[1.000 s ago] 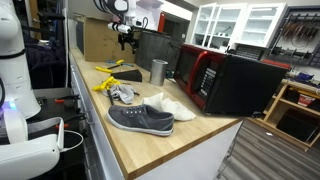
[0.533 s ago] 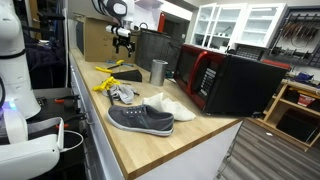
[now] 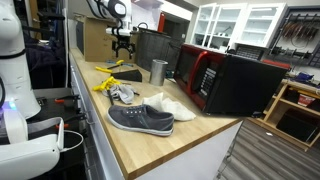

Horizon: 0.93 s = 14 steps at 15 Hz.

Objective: Take the thing with the handle off of the stand

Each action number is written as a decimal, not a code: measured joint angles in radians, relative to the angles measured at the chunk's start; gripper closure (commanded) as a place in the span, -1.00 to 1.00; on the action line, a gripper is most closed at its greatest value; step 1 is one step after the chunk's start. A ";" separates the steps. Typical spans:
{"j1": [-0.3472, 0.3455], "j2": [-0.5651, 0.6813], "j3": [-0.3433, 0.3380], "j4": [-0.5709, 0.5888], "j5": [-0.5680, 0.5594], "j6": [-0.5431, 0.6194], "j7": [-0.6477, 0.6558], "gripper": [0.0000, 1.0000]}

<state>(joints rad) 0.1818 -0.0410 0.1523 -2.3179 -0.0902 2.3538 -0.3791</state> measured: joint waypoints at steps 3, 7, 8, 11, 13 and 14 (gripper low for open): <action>0.003 -0.003 0.009 0.001 0.005 0.088 0.063 -1.00; -0.001 -0.029 0.008 0.003 0.069 0.143 0.201 -1.00; -0.003 -0.037 0.007 0.003 0.088 0.144 0.235 -1.00; -0.016 -0.057 0.002 0.003 0.116 0.136 0.360 -1.00; -0.029 -0.065 -0.003 0.003 0.129 0.119 0.442 -1.00; -0.032 -0.070 -0.007 0.003 0.154 0.105 0.466 -1.00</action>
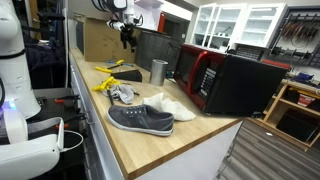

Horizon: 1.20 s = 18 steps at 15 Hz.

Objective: Take the thing with the handle off of the stand

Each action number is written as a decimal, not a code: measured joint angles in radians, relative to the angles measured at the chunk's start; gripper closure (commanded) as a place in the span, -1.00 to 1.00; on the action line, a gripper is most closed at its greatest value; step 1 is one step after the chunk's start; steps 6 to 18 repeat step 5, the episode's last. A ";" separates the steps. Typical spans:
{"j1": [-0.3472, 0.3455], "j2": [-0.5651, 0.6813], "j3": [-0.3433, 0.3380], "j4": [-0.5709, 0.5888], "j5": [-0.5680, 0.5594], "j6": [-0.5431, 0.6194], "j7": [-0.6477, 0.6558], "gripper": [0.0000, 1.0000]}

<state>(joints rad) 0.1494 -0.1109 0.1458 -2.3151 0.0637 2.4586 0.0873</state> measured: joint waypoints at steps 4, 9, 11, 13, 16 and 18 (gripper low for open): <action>-0.002 -0.033 -0.011 0.000 0.121 -0.040 0.035 -1.00; -0.002 -0.040 -0.011 0.000 0.127 -0.045 0.039 -1.00; -0.002 -0.040 -0.011 0.000 0.127 -0.045 0.039 -1.00; -0.002 -0.040 -0.011 0.000 0.127 -0.045 0.039 -1.00; -0.002 -0.040 -0.011 0.000 0.127 -0.045 0.039 -1.00; -0.002 -0.040 -0.011 0.000 0.127 -0.045 0.039 -1.00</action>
